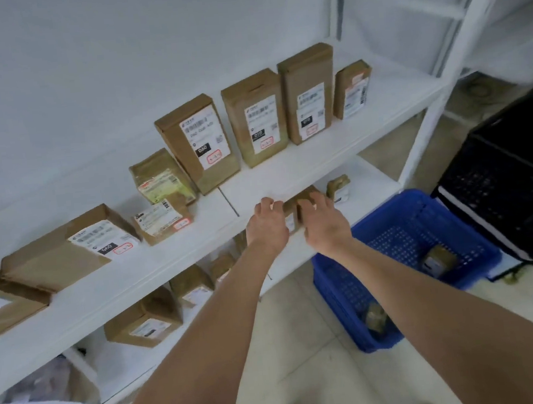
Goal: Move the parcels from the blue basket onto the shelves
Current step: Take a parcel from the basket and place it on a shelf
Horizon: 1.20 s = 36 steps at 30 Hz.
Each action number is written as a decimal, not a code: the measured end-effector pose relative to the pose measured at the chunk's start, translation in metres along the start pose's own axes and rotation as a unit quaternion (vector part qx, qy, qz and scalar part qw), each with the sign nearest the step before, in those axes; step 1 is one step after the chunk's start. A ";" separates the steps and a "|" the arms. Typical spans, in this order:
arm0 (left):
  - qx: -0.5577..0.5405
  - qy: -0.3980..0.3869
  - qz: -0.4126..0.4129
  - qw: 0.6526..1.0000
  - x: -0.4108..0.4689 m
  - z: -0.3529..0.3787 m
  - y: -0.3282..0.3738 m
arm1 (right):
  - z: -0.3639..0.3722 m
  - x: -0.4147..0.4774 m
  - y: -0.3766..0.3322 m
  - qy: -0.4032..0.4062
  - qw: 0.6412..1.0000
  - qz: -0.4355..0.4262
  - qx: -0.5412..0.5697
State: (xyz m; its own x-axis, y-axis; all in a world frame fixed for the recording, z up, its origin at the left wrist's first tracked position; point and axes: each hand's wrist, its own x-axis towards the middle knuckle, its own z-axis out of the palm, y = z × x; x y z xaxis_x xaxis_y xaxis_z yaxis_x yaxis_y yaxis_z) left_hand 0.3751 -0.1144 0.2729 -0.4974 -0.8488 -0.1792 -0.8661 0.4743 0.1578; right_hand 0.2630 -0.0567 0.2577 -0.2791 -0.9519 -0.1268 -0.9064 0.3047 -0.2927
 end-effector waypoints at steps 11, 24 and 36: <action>-0.021 -0.065 0.040 0.997 0.034 0.099 0.248 | -0.023 -0.045 0.268 -0.059 0.996 0.068 -0.013; -0.033 -0.136 -0.006 0.990 0.154 0.208 0.326 | 0.034 0.061 0.406 -0.141 0.988 0.050 -0.027; -0.080 -0.244 -0.195 0.946 0.192 0.369 0.284 | 0.203 0.126 0.449 -0.312 0.947 -0.052 -0.053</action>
State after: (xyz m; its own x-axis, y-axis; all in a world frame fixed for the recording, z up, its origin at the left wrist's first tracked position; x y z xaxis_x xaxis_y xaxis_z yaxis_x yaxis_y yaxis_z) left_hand 0.0151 -0.0565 -0.0746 -0.1391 -0.7237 -0.6759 -0.9894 0.0726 0.1259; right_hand -0.1144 -0.0336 -0.0821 0.0255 -0.7618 -0.6473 -0.9546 0.1737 -0.2421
